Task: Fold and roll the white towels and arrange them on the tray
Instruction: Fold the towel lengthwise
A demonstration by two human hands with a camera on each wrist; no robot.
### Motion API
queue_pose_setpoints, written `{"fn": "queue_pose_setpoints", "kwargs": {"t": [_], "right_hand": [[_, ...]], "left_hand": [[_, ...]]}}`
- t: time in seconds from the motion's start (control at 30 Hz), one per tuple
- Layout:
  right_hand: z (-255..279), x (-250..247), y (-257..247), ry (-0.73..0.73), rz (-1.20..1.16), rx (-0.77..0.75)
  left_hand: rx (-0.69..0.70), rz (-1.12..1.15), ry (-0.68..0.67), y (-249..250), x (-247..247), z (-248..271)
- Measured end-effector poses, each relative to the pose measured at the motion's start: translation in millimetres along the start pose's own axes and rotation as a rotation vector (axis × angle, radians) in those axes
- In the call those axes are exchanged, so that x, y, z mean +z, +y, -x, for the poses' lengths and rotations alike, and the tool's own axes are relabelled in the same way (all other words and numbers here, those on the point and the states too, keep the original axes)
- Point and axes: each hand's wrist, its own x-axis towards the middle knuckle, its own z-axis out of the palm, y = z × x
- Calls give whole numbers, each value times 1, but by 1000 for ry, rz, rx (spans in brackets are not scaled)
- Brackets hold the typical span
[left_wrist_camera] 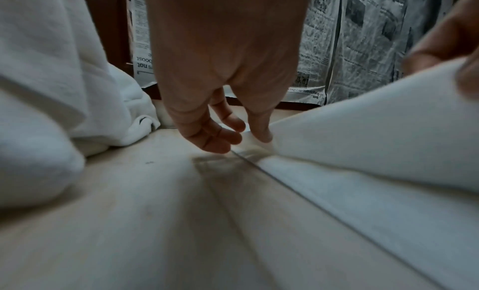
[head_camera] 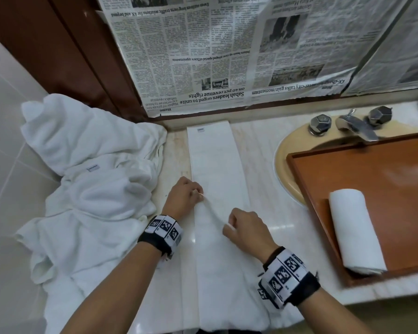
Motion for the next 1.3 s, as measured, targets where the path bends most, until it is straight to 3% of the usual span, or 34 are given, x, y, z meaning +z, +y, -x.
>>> {"fn": "queue_pose_setpoints", "kwargs": {"t": [0.13, 0.23, 0.43, 0.6, 0.8, 0.87, 0.97, 1.0, 1.07, 1.17, 1.3], "right_hand": [[10, 27, -34, 19, -21, -79], [11, 61, -48, 6, -75, -54], [11, 105, -38, -17, -43, -19], [17, 102, -30, 17, -41, -33], [24, 69, -21, -185, -65, -65], [15, 52, -15, -133, -89, -115], [-14, 40, -5, 198, 60, -268], [-26, 42, -4, 243, 112, -326], [-48, 53, 0, 153, 254, -403], [-67, 68, 17, -21, 456, -398], [-73, 54, 49, -4, 531, -329]], "left_hand": [[17, 20, -17, -14, -4, 12], [1, -5, -8, -17, -5, 19], [-30, 22, 9, -16, -4, 27], [-16, 86, 4, -18, 0, 36], [26, 78, -10, -25, 3, 42], [26, 85, 22, -24, 5, 49], [30, 0, 36, -23, 13, 59], [27, -62, 22, -23, 16, 61], [3, -205, -43, -21, 21, 59], [-14, -429, -138, -19, 28, 57], [-69, -475, -102, -20, 33, 62]]}}
